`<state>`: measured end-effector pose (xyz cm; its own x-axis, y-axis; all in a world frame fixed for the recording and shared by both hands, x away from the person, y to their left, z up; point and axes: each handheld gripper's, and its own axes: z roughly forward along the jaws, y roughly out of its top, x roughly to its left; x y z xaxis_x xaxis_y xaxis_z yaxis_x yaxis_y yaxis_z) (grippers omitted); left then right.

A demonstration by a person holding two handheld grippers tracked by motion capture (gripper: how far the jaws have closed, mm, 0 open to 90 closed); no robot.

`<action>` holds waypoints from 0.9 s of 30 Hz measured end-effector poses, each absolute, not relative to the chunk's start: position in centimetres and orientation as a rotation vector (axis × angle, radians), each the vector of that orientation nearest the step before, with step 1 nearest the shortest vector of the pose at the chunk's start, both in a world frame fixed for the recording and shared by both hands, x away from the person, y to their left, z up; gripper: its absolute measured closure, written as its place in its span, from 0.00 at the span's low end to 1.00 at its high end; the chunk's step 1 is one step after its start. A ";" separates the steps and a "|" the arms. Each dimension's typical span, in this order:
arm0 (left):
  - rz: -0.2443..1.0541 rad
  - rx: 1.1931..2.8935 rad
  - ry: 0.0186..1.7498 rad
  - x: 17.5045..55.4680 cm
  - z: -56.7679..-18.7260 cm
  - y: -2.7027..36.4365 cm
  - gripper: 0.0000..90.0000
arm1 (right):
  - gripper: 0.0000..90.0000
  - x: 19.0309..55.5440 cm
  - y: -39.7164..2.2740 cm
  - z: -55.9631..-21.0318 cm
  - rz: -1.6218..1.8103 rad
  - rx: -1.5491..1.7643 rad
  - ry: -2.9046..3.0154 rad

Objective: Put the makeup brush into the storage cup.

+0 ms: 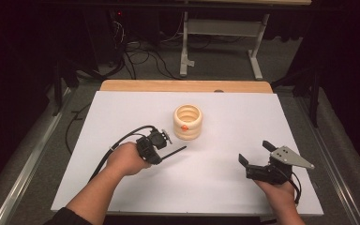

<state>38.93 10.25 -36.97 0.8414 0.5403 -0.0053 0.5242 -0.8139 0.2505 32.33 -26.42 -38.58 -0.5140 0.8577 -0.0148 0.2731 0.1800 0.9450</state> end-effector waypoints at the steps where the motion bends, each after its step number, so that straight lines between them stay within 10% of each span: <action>1: 0.098 2.782 0.809 38.9 -37.0 10.0 0.92 | 0.02 32.3 -26.4 -38.6 1.338 1.063 1.894; 27: 0.079 2.807 0.706 39.3 -35.9 7.1 0.92 | 0.04 35.6 -24.6 -37.4 1.246 1.043 1.943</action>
